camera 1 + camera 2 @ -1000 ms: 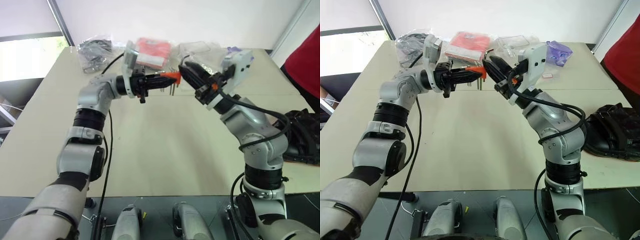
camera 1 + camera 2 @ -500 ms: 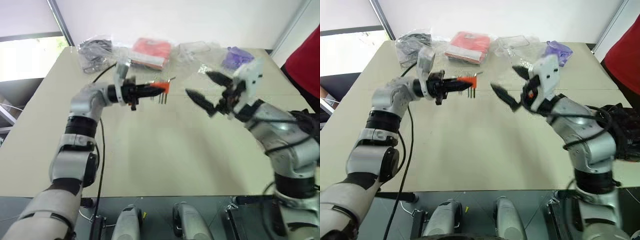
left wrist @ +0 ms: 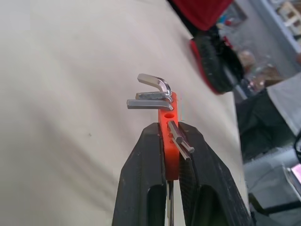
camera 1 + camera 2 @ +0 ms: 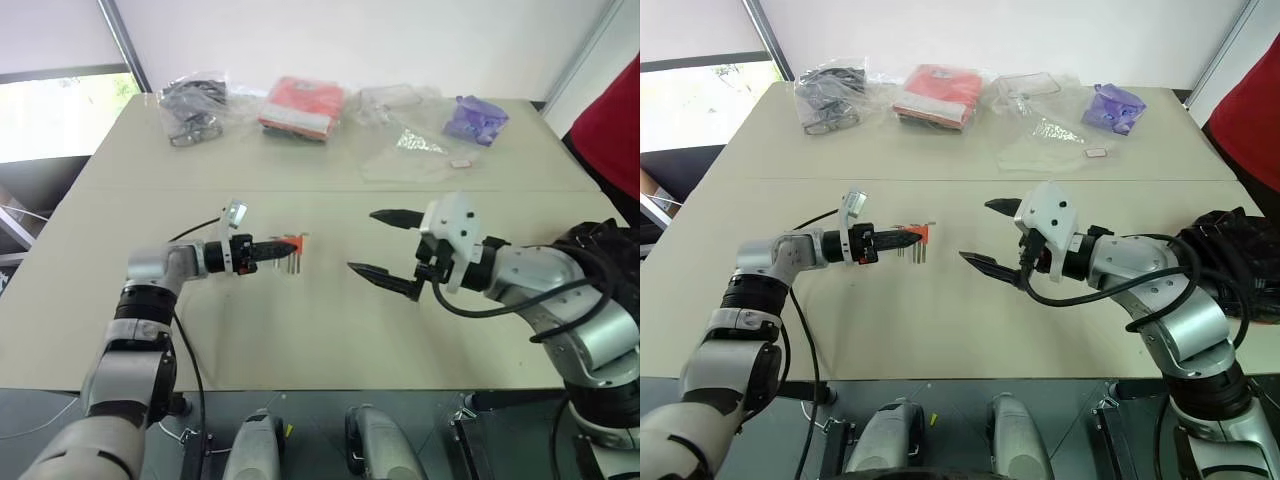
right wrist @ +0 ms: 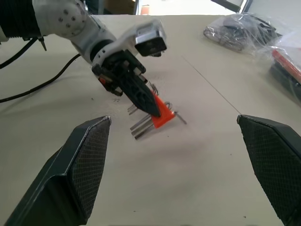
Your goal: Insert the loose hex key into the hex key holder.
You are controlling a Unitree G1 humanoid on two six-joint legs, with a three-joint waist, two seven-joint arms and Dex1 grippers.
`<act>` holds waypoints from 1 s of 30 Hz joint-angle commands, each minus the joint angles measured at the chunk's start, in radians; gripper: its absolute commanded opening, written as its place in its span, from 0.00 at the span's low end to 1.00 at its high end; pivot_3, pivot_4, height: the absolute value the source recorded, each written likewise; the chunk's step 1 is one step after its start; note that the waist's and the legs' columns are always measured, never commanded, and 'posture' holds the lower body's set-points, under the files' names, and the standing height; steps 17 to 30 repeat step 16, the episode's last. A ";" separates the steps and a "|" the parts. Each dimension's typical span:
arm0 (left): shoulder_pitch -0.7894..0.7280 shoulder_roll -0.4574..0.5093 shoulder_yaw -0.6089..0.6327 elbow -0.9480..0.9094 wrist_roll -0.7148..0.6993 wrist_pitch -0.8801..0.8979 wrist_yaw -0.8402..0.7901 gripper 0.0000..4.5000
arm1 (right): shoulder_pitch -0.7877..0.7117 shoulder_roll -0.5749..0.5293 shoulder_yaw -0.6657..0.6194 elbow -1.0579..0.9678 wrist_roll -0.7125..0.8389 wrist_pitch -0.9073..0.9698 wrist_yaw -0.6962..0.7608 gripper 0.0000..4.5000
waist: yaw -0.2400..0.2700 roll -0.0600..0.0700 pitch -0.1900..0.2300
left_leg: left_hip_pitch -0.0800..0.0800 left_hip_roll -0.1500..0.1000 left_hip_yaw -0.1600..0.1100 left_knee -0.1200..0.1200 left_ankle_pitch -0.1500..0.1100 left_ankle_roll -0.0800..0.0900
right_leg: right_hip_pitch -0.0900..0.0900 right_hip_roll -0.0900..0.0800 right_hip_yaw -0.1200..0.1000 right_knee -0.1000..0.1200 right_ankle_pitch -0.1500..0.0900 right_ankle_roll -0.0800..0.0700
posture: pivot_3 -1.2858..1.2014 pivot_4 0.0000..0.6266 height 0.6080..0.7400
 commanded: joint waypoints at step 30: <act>-0.083 0.137 0.008 0.198 0.242 -0.657 0.191 0.99 | 0.040 -0.041 -0.046 -0.047 -0.016 -0.014 0.025 1.00 | -0.003 0.000 0.000 | 0.002 0.000 -0.001 0.000 0.000 0.000 | 0.000 0.001 0.000 0.000 0.001 -0.002 | 0.52 0.24 1.00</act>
